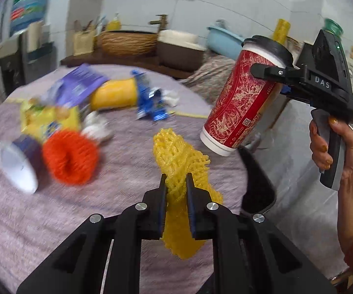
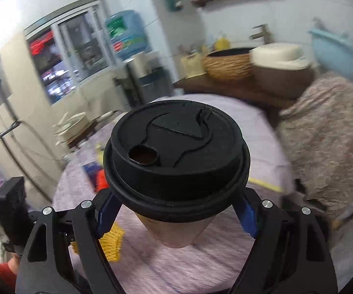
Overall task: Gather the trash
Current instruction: 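Carry the red cup to the black bin and release it with the right tool, then lower the yellow net into the black bin and open the left tool, then grasp the orange foam net with the right tool while the left tool grasps the white-and-blue cup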
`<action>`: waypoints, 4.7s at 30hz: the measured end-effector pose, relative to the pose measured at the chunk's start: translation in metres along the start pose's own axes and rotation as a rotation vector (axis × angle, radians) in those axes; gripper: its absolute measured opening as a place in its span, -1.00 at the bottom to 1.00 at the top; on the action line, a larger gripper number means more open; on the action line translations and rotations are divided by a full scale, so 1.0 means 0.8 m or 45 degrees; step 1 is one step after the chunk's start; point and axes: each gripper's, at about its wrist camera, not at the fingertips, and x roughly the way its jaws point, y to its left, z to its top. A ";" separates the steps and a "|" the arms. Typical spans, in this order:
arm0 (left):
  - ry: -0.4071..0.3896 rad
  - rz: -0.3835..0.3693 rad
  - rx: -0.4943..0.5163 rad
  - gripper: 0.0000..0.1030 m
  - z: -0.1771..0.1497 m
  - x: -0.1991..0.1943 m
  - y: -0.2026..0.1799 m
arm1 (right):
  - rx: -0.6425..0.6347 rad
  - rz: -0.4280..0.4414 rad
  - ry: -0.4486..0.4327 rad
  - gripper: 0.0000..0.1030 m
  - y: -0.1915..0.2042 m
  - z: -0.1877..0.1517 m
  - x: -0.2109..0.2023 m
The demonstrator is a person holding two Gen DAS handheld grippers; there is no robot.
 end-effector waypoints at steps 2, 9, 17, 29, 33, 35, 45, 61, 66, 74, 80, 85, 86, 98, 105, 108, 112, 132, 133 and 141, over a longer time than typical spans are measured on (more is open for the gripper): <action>-0.019 -0.050 0.059 -0.71 0.016 0.014 -0.030 | 0.048 -0.117 -0.059 0.55 -0.038 -0.003 -0.030; -0.033 -0.229 0.126 -0.71 0.062 0.070 -0.126 | 0.153 -0.559 0.039 0.55 -0.166 -0.055 -0.028; 0.021 -0.274 0.191 -0.71 0.053 0.109 -0.197 | 0.371 -0.644 0.579 0.55 -0.286 -0.215 0.143; 0.133 -0.240 0.157 -0.71 0.038 0.165 -0.206 | 0.433 -0.661 0.960 0.56 -0.334 -0.310 0.249; 0.157 -0.218 0.162 -0.71 0.040 0.180 -0.206 | 0.479 -0.637 1.008 0.57 -0.339 -0.320 0.252; 0.167 -0.213 0.162 -0.71 0.040 0.187 -0.205 | 0.470 -0.632 0.987 0.58 -0.337 -0.319 0.246; 0.252 -0.200 0.174 -0.71 0.045 0.228 -0.215 | 0.423 -0.721 0.820 0.65 -0.288 -0.289 0.156; 0.583 -0.221 0.217 -0.63 0.019 0.377 -0.291 | 0.347 -1.038 0.435 0.69 -0.215 -0.273 -0.035; 0.592 -0.210 0.162 0.13 0.010 0.386 -0.289 | 0.287 -1.146 0.444 0.69 -0.220 -0.280 -0.055; 0.388 -0.278 0.161 0.27 0.035 0.312 -0.277 | 0.288 -1.102 0.292 0.69 -0.207 -0.260 -0.089; 0.078 -0.226 0.173 0.67 0.050 0.194 -0.218 | 0.279 -1.033 0.159 0.69 -0.187 -0.242 -0.089; -0.086 -0.088 0.077 0.73 0.027 0.107 -0.144 | 0.253 -0.788 0.089 0.69 -0.144 -0.221 -0.059; -0.101 -0.060 0.050 0.73 0.023 0.094 -0.131 | 0.229 -0.716 0.082 0.69 -0.126 -0.212 -0.047; -0.260 0.510 -0.296 0.73 -0.064 -0.056 0.066 | -0.040 -0.009 0.162 0.69 0.079 -0.150 0.080; -0.226 0.589 -0.433 0.62 -0.089 -0.074 0.133 | -0.176 0.157 0.234 0.69 0.177 -0.126 0.145; -0.223 0.569 -0.453 0.52 -0.095 -0.073 0.149 | -0.185 0.187 0.261 0.64 0.196 -0.114 0.171; -0.215 0.560 -0.430 0.45 -0.100 -0.070 0.157 | -0.228 0.170 0.288 0.51 0.215 -0.107 0.201; -0.185 0.521 -0.432 0.19 -0.071 -0.047 0.180 | -0.198 0.202 0.338 -0.66 0.223 -0.110 0.248; -0.184 0.522 -0.427 0.17 -0.068 -0.044 0.180 | -0.205 0.204 0.323 -0.66 0.222 -0.110 0.240; -0.123 0.519 -0.412 -0.24 -0.041 -0.004 0.190 | -0.243 0.157 0.213 -0.66 0.213 -0.120 0.175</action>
